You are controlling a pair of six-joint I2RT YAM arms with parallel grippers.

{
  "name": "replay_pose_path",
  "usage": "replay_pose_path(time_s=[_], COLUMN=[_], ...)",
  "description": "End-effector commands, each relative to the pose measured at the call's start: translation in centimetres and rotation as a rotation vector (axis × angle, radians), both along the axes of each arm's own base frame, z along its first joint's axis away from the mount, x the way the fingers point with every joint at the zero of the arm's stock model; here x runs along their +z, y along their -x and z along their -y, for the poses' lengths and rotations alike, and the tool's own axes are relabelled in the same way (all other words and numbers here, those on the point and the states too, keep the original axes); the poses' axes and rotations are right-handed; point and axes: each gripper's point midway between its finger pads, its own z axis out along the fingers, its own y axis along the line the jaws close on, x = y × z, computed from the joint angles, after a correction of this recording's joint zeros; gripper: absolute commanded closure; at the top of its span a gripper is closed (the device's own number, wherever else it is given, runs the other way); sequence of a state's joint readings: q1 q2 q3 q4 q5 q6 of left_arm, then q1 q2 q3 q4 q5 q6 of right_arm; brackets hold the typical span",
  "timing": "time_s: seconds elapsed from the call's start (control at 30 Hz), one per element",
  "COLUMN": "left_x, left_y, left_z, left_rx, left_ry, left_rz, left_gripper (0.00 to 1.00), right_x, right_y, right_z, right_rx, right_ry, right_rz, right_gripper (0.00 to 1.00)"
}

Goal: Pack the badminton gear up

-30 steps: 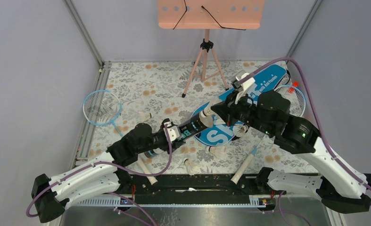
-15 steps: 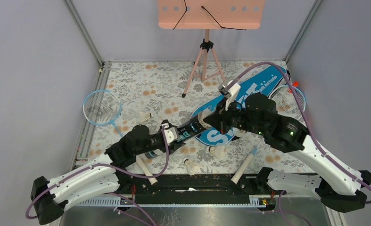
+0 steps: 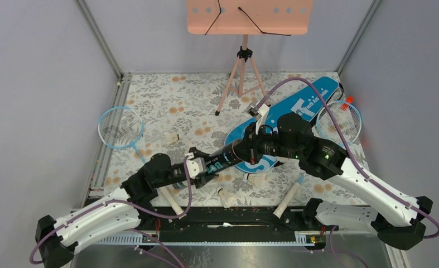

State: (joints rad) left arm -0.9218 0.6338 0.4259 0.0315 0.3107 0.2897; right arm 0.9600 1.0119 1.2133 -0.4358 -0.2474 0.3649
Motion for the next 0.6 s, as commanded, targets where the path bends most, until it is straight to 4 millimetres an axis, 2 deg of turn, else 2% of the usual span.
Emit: replay_pose_path(time_s=[0.0,0.17,0.4,0.57], left_x=[3.7,3.9,4.1,4.1], left_y=[0.8,1.5,1.2,1.0], left_z=[0.6,0.5,0.4,0.4], left_rx=[-0.055,-0.079,-0.064,-0.050], left_ry=[0.147,0.169,0.181,0.182], left_rz=[0.081,0.094,0.098,0.098], left_gripper=[0.91,0.91,0.92,0.93], right_x=[0.9,-0.2,-2.2,-2.7], right_y=[1.2,1.7,1.6,1.4], right_z=[-0.9,-1.8,-3.0,-2.3], right_rx=[0.059,0.106,0.121,0.096], right_ry=[-0.097,-0.075,-0.035,0.009], right_rz=[-0.034,-0.088,-0.128,-0.128], right_gripper=[1.00,1.00,1.00,0.92])
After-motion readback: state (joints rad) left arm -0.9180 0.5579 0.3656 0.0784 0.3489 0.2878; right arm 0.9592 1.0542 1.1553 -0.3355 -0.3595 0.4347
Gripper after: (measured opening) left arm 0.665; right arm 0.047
